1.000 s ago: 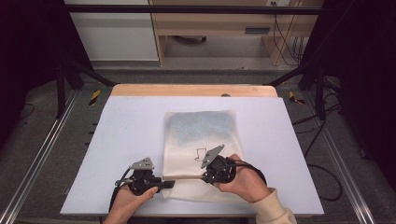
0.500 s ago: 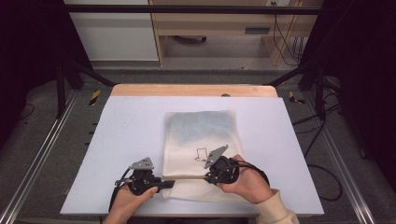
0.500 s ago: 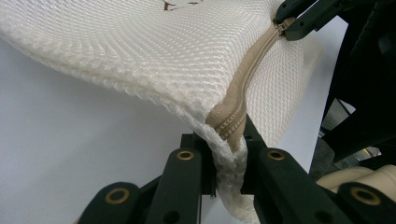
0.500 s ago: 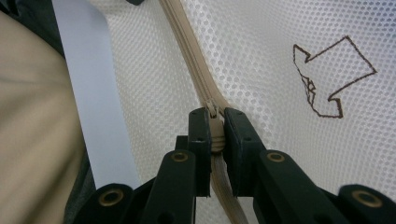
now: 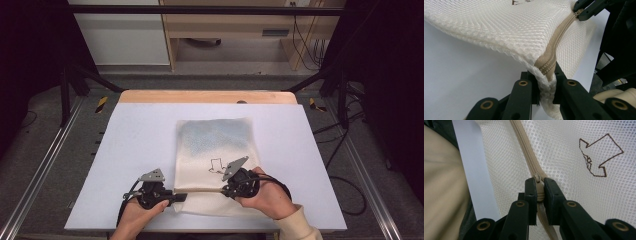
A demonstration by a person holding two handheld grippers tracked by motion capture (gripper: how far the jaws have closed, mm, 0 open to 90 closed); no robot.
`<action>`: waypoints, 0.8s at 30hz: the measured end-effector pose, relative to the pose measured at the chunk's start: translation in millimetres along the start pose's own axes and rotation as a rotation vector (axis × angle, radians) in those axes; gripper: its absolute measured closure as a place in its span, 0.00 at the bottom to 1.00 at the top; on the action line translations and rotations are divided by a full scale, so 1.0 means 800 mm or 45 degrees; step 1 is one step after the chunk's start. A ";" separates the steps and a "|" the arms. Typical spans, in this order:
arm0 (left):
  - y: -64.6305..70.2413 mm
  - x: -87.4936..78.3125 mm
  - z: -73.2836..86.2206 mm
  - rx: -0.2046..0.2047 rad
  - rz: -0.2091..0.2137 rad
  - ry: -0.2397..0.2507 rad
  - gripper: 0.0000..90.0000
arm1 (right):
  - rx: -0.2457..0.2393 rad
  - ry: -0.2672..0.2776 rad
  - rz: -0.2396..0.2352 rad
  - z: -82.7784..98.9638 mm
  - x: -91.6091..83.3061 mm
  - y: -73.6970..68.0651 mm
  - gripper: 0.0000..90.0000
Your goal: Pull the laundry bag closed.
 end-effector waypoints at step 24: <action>-0.001 -0.001 0.000 0.001 -0.007 0.000 0.92 | 0.058 0.006 0.019 0.025 -0.007 0.009 0.91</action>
Point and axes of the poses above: each handheld gripper's, and its own axes: x roughly forward along the jaws, z roughly out of its underside, y roughly to its right, the point moved 5 cm from there along x, roughly forward along the jaws, and after that the axes turned 15 degrees about z, right-handed, at the moved point
